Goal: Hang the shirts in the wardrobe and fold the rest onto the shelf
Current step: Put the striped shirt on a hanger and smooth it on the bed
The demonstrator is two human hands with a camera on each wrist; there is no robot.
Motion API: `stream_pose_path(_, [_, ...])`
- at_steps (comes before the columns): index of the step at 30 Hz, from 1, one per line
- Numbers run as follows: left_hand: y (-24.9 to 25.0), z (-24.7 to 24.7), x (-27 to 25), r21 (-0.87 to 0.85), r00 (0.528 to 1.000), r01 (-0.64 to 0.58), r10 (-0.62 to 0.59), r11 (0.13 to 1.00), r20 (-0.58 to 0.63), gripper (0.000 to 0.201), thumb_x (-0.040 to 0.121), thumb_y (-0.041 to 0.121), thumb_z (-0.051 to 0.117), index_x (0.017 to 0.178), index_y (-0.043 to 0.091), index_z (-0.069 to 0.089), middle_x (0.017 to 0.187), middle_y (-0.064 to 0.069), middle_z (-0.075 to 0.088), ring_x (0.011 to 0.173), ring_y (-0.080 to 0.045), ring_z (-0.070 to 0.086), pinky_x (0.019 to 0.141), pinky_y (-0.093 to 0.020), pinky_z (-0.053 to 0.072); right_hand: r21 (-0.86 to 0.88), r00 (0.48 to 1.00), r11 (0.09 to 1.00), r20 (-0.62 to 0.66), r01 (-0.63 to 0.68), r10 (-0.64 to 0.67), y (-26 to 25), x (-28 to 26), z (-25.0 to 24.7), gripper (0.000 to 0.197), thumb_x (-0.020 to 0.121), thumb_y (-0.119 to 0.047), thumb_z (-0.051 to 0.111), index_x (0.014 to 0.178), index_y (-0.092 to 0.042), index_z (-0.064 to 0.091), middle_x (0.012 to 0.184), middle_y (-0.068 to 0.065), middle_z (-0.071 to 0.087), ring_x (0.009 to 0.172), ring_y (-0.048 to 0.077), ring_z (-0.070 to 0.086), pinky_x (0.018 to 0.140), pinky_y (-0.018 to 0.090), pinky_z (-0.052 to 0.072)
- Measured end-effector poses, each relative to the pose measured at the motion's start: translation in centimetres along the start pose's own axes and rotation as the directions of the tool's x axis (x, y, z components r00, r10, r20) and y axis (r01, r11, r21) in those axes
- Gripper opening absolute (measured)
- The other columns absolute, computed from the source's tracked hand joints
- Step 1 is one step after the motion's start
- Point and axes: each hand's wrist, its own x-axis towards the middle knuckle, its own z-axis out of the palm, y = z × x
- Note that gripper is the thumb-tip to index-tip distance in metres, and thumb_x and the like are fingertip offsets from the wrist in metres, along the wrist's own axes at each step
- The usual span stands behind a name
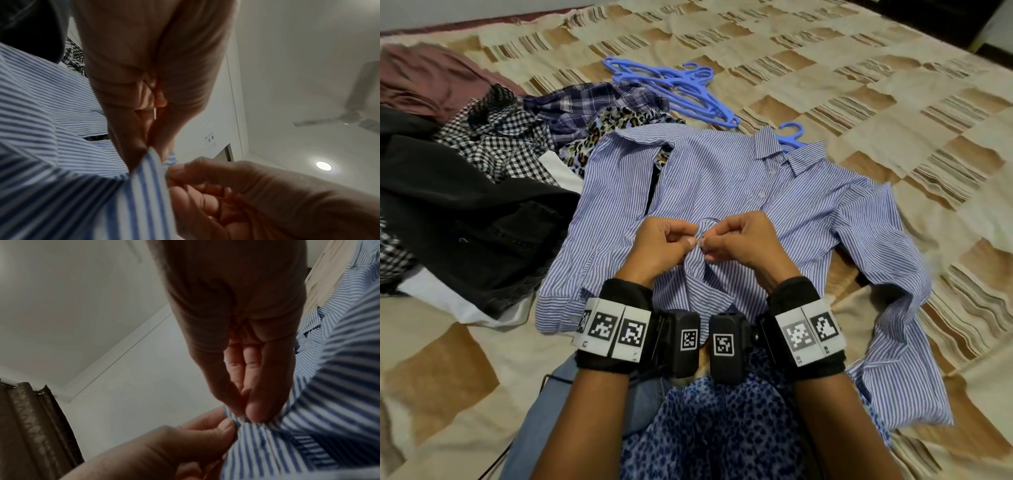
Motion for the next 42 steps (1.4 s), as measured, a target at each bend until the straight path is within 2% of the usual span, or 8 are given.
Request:
stream_pose_path(4, [0.4,-0.1,-0.2,-0.095,0.998,-0.004,0.010,0.995,0.060,0.029,0.090,-0.012,0.048,0.112,0.002,0.061,0.076,0.000,0.062,0.056,0.006,0.062,0.055,-0.009,0.050,0.013,0.997,1.000,-0.071,0.016,-0.015,0.3,0.2,0.0,0.012,0.075,0.007,0.072,0.067,-0.001,0.067,0.071,0.021,0.067,0.062,0.025,0.067,0.064,0.031,0.059])
stream_pose_path(10, [0.2,0.0,-0.2,-0.084,0.995,-0.068,0.061,0.994,-0.084,0.014,0.073,-0.003,0.074,0.083,0.006,0.070,0.071,-0.007,0.068,0.063,-0.012,0.069,0.061,-0.021,0.057,0.045,0.998,0.998,-0.040,0.046,-0.044,0.2,0.4,0.1,0.011,0.077,0.005,0.070,0.070,-0.004,0.068,0.065,0.013,0.065,0.061,0.021,0.065,0.066,0.030,0.059])
stream_pose_path(14, [0.4,0.4,-0.4,0.106,0.975,-0.179,0.191,0.978,-0.116,0.021,0.066,0.002,0.081,0.070,0.017,0.066,0.067,0.002,0.067,0.058,0.002,0.063,0.058,-0.010,0.051,-0.039,0.995,0.997,-0.070,0.074,-0.076,0.3,0.6,0.4,0.009,0.078,-0.010,0.074,0.070,-0.011,0.070,0.072,0.012,0.070,0.071,0.024,0.070,0.069,0.033,0.059])
stream_pose_path(17, [0.6,0.5,-0.5,0.093,0.972,-0.188,0.199,0.978,-0.127,0.024,0.064,0.002,0.082,0.071,0.016,0.065,0.066,0.002,0.066,0.056,0.003,0.063,0.056,-0.009,0.049,-0.037,0.990,0.993,-0.089,0.110,-0.113,0.6,0.7,0.4,0.010,0.077,-0.009,0.075,0.070,-0.011,0.069,0.066,0.006,0.067,0.063,0.015,0.065,0.063,0.027,0.053])
stream_pose_path(24, [0.6,0.0,-0.4,-0.136,0.992,-0.102,0.090,0.985,-0.093,0.029,0.062,-0.002,0.081,0.084,0.009,0.065,0.084,-0.014,0.070,0.077,-0.019,0.070,0.073,-0.026,0.058,0.106,0.990,0.986,-0.060,0.131,-0.126,0.4,0.4,-0.2,0.004,0.081,-0.002,0.069,0.079,-0.002,0.067,0.065,0.008,0.064,0.062,0.017,0.060,0.055,0.020,0.050])
stream_pose_path(30, [0.2,0.2,-0.2,-0.188,0.996,-0.066,0.055,0.980,-0.064,0.016,0.072,0.000,0.075,0.084,0.007,0.067,0.079,-0.014,0.069,0.072,-0.018,0.069,0.065,-0.023,0.058,0.072,0.991,0.989,-0.027,0.130,-0.128,0.6,0.7,-0.2,0.003,0.083,0.000,0.067,0.084,-0.002,0.065,0.062,0.001,0.060,0.061,0.009,0.059,0.061,0.021,0.049])
stream_pose_path(35, [0.0,0.4,-0.2,-0.161,0.995,-0.080,0.068,0.984,-0.079,0.004,0.083,0.004,0.067,0.084,0.006,0.070,0.076,-0.014,0.068,0.069,-0.017,0.068,0.062,-0.022,0.058,0.045,0.985,0.987,-0.073,0.157,-0.153,0.7,1.0,0.1,0.013,0.083,-0.001,0.066,0.088,-0.011,0.060,0.068,0.011,0.063,0.070,0.024,0.058,0.075,0.042,0.051])
stream_pose_path(42, [0.1,0.5,-0.1,-0.186,0.993,-0.072,0.053,0.980,-0.104,0.006,0.084,0.005,0.065,0.081,0.008,0.069,0.078,-0.015,0.069,0.075,-0.023,0.069,0.067,-0.027,0.059,-0.021,0.979,0.987,-0.120,0.161,-0.163,1.0,1.2,0.0,0.013,0.082,-0.006,0.069,0.090,-0.010,0.061,0.066,0.007,0.064,0.067,0.022,0.060,0.071,0.045,0.054])
